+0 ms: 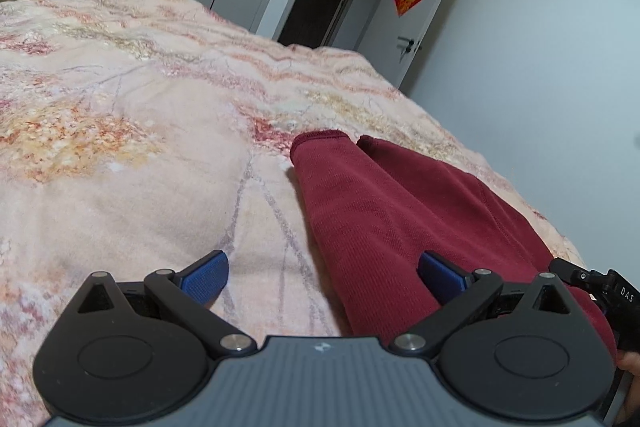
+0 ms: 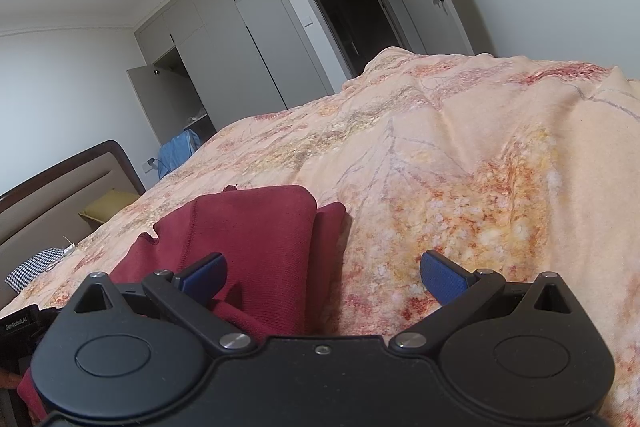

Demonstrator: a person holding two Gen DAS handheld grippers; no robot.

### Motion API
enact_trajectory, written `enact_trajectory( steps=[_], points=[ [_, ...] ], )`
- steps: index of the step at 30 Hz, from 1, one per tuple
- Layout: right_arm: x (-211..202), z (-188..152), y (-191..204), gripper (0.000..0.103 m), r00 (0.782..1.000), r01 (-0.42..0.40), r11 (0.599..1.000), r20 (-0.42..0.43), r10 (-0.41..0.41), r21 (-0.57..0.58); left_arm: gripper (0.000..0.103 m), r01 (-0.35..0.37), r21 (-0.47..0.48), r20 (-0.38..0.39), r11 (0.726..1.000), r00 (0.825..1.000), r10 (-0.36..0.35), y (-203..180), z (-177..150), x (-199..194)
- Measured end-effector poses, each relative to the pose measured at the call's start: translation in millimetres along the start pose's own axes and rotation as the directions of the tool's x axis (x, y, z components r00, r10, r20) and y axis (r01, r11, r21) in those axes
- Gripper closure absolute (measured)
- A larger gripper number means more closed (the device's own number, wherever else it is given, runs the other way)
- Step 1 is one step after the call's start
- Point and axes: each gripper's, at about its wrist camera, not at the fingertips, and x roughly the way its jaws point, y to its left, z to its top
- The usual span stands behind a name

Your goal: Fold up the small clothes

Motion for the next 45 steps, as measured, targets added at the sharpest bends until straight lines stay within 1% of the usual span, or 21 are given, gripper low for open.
enact_trajectory(
  steps=[10, 17, 28, 45],
  points=[
    [2.2, 0.1, 0.7, 0.0, 1.0, 0.004, 1.0, -0.002, -0.004, -0.005, 0.0, 0.022, -0.01, 0.029, 1.0, 0.999, -0.021, 2.3, -0.8, -3.6],
    [2.0, 0.0, 0.9, 0.0, 1.0, 0.004, 1.0, -0.002, -0.004, -0.006, 0.0, 0.082, -0.007, 0.06, 0.997, 0.995, -0.081, 4.6, -5.7, -10.6],
    [2.6, 0.0, 1.1, 0.0, 1.0, 0.001, 1.0, -0.002, -0.001, -0.001, 0.0, 0.063, 0.01, 0.051, 0.998, 0.997, -0.063, -0.1, -5.9, -8.4],
    [1.9, -0.3, 0.7, 0.0, 1.0, -0.018, 1.0, -0.001, 0.018, -0.004, 0.0, 0.064, 0.009, 0.051, 0.998, 0.997, -0.064, 0.2, -6.4, -9.3]
  ],
)
